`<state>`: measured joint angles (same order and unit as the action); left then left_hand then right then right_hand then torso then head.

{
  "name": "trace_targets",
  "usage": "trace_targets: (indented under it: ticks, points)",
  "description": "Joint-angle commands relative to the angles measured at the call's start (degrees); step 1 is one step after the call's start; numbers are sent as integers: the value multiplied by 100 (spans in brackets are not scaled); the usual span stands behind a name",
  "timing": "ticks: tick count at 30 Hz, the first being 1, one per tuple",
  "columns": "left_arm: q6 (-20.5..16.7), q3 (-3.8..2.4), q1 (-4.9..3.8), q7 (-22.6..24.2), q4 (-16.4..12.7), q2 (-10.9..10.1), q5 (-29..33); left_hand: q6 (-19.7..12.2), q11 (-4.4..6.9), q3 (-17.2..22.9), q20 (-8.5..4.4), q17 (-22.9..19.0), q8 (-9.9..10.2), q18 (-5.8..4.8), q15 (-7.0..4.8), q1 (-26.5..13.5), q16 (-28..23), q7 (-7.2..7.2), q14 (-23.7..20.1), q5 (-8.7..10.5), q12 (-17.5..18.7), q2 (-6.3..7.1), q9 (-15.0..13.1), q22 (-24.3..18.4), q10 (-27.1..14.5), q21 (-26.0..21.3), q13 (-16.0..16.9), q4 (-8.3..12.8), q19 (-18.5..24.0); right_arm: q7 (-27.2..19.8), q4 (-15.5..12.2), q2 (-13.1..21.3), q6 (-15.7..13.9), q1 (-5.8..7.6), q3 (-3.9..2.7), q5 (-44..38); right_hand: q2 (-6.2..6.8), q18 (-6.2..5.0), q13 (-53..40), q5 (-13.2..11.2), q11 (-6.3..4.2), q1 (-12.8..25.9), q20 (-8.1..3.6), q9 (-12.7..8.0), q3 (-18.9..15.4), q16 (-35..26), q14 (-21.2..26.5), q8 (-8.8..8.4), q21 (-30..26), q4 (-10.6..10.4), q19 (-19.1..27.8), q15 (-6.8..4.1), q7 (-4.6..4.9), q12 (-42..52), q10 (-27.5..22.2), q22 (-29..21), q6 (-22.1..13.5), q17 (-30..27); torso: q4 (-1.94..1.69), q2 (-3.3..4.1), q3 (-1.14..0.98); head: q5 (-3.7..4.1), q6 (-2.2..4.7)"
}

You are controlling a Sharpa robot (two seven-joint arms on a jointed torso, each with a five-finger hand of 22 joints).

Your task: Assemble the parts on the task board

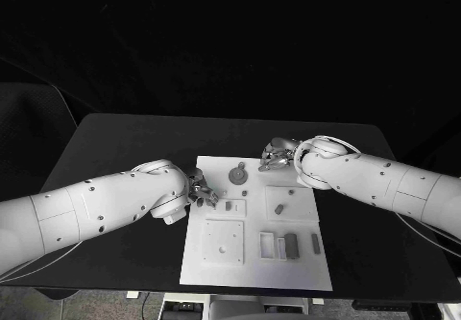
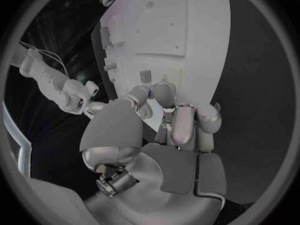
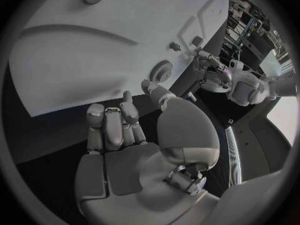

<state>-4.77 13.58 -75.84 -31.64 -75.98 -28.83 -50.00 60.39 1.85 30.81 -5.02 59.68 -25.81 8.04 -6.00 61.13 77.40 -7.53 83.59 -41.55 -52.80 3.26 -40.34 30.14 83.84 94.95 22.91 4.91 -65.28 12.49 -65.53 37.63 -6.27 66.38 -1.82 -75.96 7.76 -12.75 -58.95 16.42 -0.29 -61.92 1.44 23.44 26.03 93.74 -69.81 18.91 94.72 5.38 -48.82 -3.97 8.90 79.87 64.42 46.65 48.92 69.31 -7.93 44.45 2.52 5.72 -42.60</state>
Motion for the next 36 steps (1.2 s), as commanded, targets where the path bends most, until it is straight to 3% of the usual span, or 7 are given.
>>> trace_targets:
  ticks: [1, 21, 36]
  points:
    - [-11, 2, 14, 37, -3, 25, -214, 1421, 43, 360, 10, 15, -196, 468, -106, 1, 28, 358, 112, 15, -25, 23, -10, 12, 88, 99, 13, 271, -52, -42, -9, -3, 28, -2, -1, -21, -6, -109, 5, 17, 1, 64, -11, -5, 31, 19, -1, -4, 86, 0, 13, -30, 53, 34, 21, -9, 7, -4, 0, 1, 0, 5, -6]
    - [184, 2, 25, -5, -14, 52, -266, 1549, 83, 282, 14, 101, -279, 505, -118, -144, 134, 399, 209, 214, -103, 83, -53, 41, 209, 204, 74, 221, -152, -40, -14, 5, 37, -2, -1, -20, -7, -110, 6, 16, 1, 65, -11, -5, 32, 20, -2, -3, 87, 1, 12, -30, 53, 35, 21, -10, 7, -4, 1, -1, 0, 14, -57]
    - [387, 2, 58, -77, -81, 2, -324, 1567, 93, 279, 12, 120, -299, 514, -121, -152, 162, 408, 226, 225, -124, 82, -62, 49, 229, 225, 88, 223, -171, -38, -12, 13, 39, -2, -1, -20, -7, -110, 7, 16, 1, 66, -12, -5, 33, 20, -2, -3, 87, 1, 12, -30, 53, 35, 21, -11, 7, -5, -3, -2, 3, 11, -76]
